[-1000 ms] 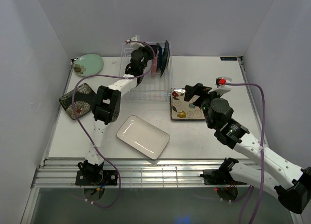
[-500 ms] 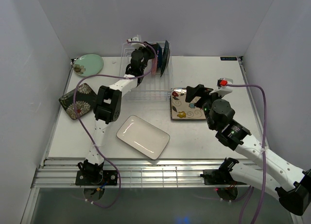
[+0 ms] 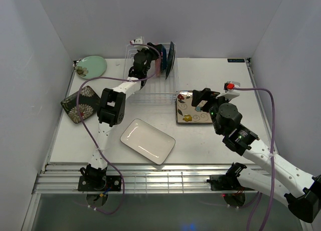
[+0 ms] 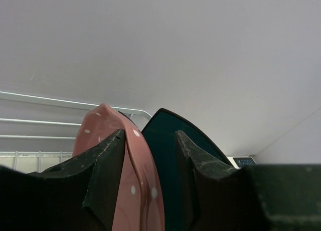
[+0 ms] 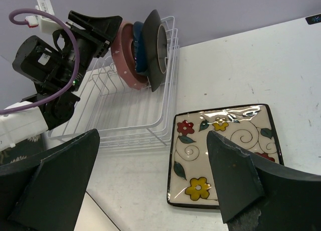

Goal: Load the plates into the dish rack
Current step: Insert the plate into the dish rack.

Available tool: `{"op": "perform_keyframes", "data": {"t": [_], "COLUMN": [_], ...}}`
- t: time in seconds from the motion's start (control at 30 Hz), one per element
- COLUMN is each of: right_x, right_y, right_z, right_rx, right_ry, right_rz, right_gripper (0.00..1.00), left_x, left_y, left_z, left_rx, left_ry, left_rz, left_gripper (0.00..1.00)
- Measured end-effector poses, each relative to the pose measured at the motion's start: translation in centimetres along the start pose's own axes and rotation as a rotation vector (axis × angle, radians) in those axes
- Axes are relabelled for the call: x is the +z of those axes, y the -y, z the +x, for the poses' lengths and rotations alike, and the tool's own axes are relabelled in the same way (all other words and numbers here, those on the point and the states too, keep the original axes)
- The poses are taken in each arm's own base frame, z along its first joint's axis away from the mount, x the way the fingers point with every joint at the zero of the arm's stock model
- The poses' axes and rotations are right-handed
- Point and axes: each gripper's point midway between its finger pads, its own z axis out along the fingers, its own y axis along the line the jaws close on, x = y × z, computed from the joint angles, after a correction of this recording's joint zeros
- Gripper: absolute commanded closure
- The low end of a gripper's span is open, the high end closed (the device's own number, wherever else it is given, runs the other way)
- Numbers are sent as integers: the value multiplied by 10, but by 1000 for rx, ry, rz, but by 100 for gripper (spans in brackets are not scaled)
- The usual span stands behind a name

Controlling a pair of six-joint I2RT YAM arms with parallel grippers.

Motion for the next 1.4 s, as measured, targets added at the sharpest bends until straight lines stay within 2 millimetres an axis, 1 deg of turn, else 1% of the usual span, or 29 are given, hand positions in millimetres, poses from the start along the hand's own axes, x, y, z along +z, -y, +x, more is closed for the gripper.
{"op": "perform_keyframes", "data": {"t": [0.47, 0.57, 0.7, 0.77, 0.83, 0.87, 0.97, 1.13, 1.17, 1.23, 1.33, 1.4], "right_x": [0, 0, 0, 0, 0, 0, 0, -3, -3, -4, -5, -5], "right_y": [0, 0, 0, 0, 1, 1, 2, 6, 6, 5, 1, 0], "right_z": [0, 0, 0, 0, 0, 1, 2, 14, 16, 20, 25, 31], "right_rx": [0, -1, -2, -2, -3, -4, -5, -4, -1, 7, 39, 69], "right_ry": [0, 0, 0, 0, -1, -2, -6, -28, -34, -46, -66, -80], "right_rz": [0, 0, 0, 2, 3, 4, 5, 5, 2, -9, -27, -33], "right_gripper": [7, 7, 8, 8, 8, 8, 9, 10, 10, 10, 10, 10], "left_x": [-2, -2, -3, -5, -8, -10, -17, -27, -30, -36, -53, -71], "left_y": [0, 1, 5, 7, 11, 13, 22, 41, 45, 50, 56, 59], "left_z": [0, -1, -3, -5, -11, -14, -28, -61, -71, -80, -91, -97], "left_rx": [21, 25, 34, 38, 39, 40, 44, 55, 58, 60, 70, 83], "left_ry": [15, 17, 17, 12, 12, 11, 17, 53, 65, 70, 56, 41], "left_rz": [17, 24, 37, 40, 46, 49, 62, 90, 96, 104, 113, 109], "left_gripper": [41, 35, 34, 29, 25, 18, 3, 2, 2, 2, 2, 2]}}
